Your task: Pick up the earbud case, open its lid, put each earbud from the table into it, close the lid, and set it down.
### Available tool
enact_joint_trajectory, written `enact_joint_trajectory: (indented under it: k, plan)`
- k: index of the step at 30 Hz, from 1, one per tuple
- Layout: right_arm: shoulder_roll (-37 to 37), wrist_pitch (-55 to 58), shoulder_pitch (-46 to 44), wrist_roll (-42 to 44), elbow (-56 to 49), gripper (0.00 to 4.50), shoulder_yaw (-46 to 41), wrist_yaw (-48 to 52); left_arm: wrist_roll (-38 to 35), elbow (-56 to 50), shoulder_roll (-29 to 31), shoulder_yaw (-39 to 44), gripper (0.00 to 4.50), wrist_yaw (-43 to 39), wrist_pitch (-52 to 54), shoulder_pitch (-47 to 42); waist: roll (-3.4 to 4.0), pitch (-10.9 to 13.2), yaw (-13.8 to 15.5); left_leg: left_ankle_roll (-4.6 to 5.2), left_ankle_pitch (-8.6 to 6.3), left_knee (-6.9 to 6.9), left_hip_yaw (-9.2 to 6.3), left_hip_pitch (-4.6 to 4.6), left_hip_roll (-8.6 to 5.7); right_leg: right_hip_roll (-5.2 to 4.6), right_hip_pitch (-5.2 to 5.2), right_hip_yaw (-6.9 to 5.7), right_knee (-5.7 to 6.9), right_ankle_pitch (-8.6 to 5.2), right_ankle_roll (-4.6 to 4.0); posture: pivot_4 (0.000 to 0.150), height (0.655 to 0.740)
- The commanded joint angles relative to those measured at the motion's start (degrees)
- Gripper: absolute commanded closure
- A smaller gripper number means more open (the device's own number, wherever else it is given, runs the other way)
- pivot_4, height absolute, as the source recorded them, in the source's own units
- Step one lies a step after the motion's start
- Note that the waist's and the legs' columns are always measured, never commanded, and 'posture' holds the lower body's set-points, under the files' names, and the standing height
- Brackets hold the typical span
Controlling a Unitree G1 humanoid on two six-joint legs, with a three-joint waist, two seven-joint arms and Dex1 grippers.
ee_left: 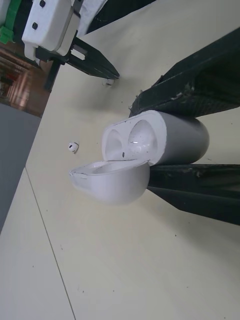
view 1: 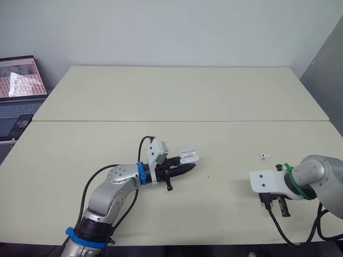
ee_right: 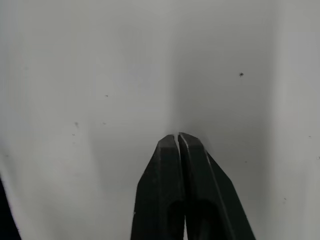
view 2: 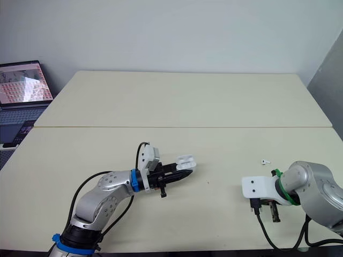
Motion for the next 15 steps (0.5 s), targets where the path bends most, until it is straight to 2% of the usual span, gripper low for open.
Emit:
enact_joint_trajectory:
  k: [1, 2, 15]
  plan:
    - [-1.8, -0.44, 0.37, 1.02, -1.15, 3.3, -3.5, 0.43, -0.03, -0.94, -0.24, -0.46, 3.69, -0.63, -1.18, -0.74, 0.0, 0.0, 0.0, 0.0, 0.0, 0.0, 0.0, 0.0, 0.0, 0.0, 0.0, 0.0, 0.0, 0.0, 0.0, 0.15, 0.74]
    - [-2.18, -0.71, 0.5, 0.92, -0.72, 3.0, -3.76, 0.36, -0.01, -0.94, -0.24, -0.47, 3.69, -0.64, -1.19, -0.7, 0.0, 0.0, 0.0, 0.0, 0.0, 0.0, 0.01, 0.0, 0.0, 0.0, 0.0, 0.0, 0.0, 0.0, 0.0, 0.15, 0.74]
    - [-3.17, -5.89, 2.97, -0.4, 3.83, 3.0, -4.52, 0.2, 0.09, -0.92, -0.42, -0.65, 3.69, -0.5, -1.3, -0.59, 0.0, 0.0, -0.01, 0.0, 0.0, 0.0, 0.03, 0.0, 0.0, 0.0, 0.0, 0.01, 0.0, 0.0, 0.0, 0.15, 0.74]
